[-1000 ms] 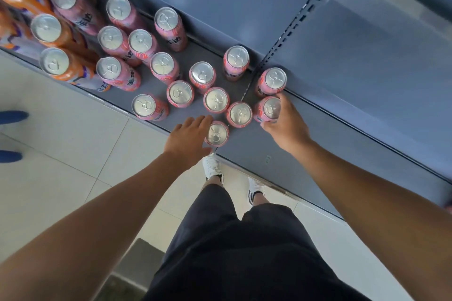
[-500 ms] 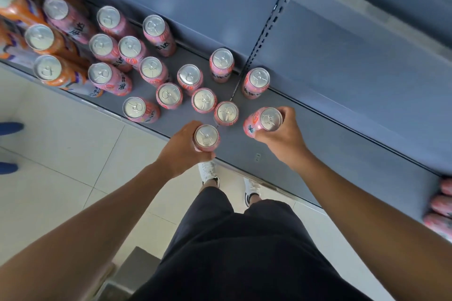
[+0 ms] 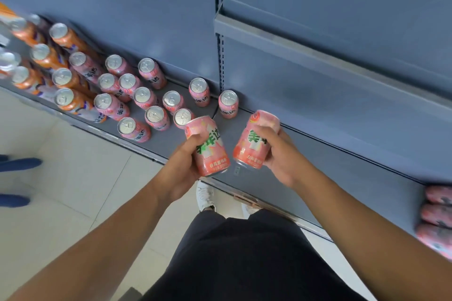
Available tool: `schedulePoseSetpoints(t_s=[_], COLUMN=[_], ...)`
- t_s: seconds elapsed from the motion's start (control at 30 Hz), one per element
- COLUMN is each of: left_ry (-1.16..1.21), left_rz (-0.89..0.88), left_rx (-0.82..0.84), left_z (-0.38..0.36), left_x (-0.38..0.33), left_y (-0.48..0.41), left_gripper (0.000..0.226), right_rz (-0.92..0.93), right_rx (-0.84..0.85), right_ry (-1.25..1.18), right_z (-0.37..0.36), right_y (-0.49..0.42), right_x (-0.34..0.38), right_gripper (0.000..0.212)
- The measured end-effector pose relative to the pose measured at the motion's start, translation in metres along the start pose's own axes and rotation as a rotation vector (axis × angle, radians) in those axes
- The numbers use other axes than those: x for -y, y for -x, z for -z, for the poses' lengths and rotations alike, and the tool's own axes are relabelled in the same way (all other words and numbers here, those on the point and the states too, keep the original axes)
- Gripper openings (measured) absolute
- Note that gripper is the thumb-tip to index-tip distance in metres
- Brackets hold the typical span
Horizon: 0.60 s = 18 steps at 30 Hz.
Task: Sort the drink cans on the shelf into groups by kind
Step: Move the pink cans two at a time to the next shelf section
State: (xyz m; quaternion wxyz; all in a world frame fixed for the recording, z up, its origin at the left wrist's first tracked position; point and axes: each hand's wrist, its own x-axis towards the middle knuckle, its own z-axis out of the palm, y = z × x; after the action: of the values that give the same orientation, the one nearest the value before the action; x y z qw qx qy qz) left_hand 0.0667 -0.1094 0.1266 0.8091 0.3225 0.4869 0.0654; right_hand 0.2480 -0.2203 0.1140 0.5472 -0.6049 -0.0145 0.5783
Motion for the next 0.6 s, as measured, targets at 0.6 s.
schedulePoseSetpoints(t_s=[0.6], left_ry=[-0.824], left_rz=[-0.440], left_rx=[0.141], left_z=[-0.062], left_x=[0.045], left_y=[0.086], left_gripper=[0.080], right_rz=[0.467], right_rx=[-0.029], right_ry=[0.465], right_z=[0.061], right_y=[0.138], right_x=[-0.007], right_gripper=[0.066])
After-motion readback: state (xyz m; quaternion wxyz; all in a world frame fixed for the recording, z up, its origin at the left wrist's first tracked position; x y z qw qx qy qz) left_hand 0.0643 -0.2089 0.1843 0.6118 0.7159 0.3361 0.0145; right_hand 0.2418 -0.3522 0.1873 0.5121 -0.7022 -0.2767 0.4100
